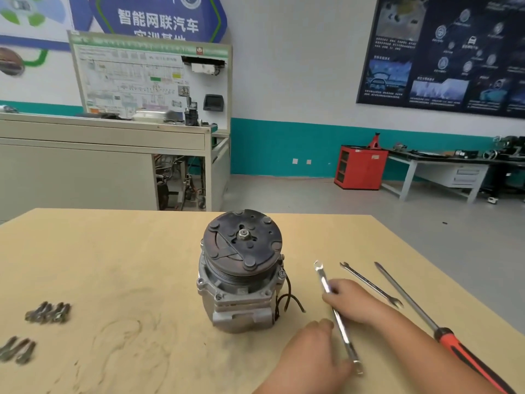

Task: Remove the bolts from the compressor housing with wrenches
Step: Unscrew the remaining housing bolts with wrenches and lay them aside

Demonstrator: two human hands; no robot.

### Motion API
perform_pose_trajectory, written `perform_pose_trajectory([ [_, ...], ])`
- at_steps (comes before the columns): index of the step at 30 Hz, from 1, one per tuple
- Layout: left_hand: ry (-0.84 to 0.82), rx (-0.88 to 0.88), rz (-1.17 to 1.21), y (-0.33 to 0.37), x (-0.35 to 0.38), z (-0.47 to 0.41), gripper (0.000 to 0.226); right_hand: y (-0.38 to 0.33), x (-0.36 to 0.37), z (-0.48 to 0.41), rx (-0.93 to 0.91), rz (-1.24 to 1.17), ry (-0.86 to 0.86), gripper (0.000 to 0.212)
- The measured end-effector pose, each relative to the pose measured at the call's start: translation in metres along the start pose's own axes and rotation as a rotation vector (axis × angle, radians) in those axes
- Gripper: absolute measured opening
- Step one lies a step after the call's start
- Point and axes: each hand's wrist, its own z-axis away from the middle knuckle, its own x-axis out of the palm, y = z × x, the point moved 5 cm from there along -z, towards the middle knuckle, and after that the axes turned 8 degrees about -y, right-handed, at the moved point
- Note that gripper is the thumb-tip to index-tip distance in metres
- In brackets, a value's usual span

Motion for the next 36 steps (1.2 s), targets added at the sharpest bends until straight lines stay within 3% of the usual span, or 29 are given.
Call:
perform_pose_trajectory([
  [2,0.097,0.043,0.221,-0.002,-0.009,0.010,0.057,-0.013,-0.009,0.019,-0.090,-0.377,0.079,0.019],
  [5,0.266,0.244,0.563,-0.002,-0.025,0.029,0.027,-0.021,-0.025,0.059,-0.229,-0.917,0.217,0.018],
  [7,0.410,0.421,0.637,0.000,-0.044,0.047,0.029,-0.023,-0.026,0.092,-0.385,-1.225,0.175,0.015],
  [9,0.572,0.594,0.498,0.007,-0.068,0.066,0.023,-0.031,-0.019,0.121,-0.594,-1.399,-0.039,0.026],
  [11,0.704,0.739,0.178,0.020,-0.084,0.083,0.015,-0.046,-0.002,0.138,-0.807,-1.443,-0.362,0.017],
  [12,0.786,0.805,0.019,0.025,-0.089,0.091,0.017,-0.049,0.003,0.143,-0.842,-1.428,-0.371,0.022],
  [14,0.897,0.930,-0.135,0.027,-0.102,0.107,0.015,-0.043,0.010,0.154,-0.844,-1.289,-0.153,0.036],
  [16,0.994,1.021,-0.129,0.016,-0.117,0.121,0.019,-0.043,0.018,0.157,-0.763,-1.338,-0.189,0.035],
  [18,1.151,0.969,-0.069,-0.006,-0.134,0.129,0.030,-0.052,0.026,0.154,-0.694,-1.235,-0.069,0.015],
  [20,1.293,0.758,0.030,-0.030,-0.144,0.123,0.051,-0.055,0.030,0.150,-0.458,-1.036,0.274,0.053],
  [21,1.307,0.630,0.082,-0.041,-0.144,0.116,0.063,-0.061,0.034,0.146,-0.392,-0.982,0.283,0.061],
  [23,1.259,0.437,0.172,-0.057,-0.137,0.102,0.079,-0.080,0.040,0.140,-0.511,-1.000,0.207,0.042],
  [24,1.212,0.396,0.222,-0.063,-0.132,0.095,0.084,-0.082,0.042,0.140,-0.573,-1.055,0.244,0.016],
  [25,1.168,0.382,0.266,-0.067,-0.127,0.090,0.087,-0.083,0.043,0.142,-0.605,-1.098,0.292,0.012],
  [26,1.138,0.375,0.291,-0.071,-0.124,0.087,0.089,-0.078,0.049,0.139,-0.658,-1.136,0.370,0.010],
  [28,1.109,0.352,0.316,-0.075,-0.120,0.084,0.092,-0.075,0.052,0.128,-0.706,-1.144,0.527,0.047],
  [29,1.100,0.338,0.335,-0.077,-0.120,0.084,0.092,-0.083,0.047,0.124,-0.777,-1.210,0.485,0.055],
  [30,1.092,0.325,0.351,-0.079,-0.120,0.083,0.092,-0.091,0.044,0.122,-0.915,-1.289,0.360,0.045],
  [31,1.085,0.313,0.357,-0.080,-0.121,0.083,0.093,-0.094,0.035,0.133,-0.861,-1.313,0.441,0.029],
  [32,1.078,0.303,0.356,-0.080,-0.121,0.083,0.094,-0.088,0.027,0.136,-0.796,-1.335,0.578,0.031],
  [33,1.071,0.297,0.351,-0.081,-0.122,0.082,0.096,-0.096,0.026,0.136,-0.911,-1.288,0.417,0.037],
  [34,1.066,0.293,0.347,-0.080,-0.122,0.082,0.097,-0.094,0.033,0.134,-0.893,-1.275,0.343,0.034],
  [36,1.059,0.283,0.340,-0.080,-0.121,0.082,0.100,-0.086,0.036,0.127,-0.661,-1.391,0.428,0.020],
])
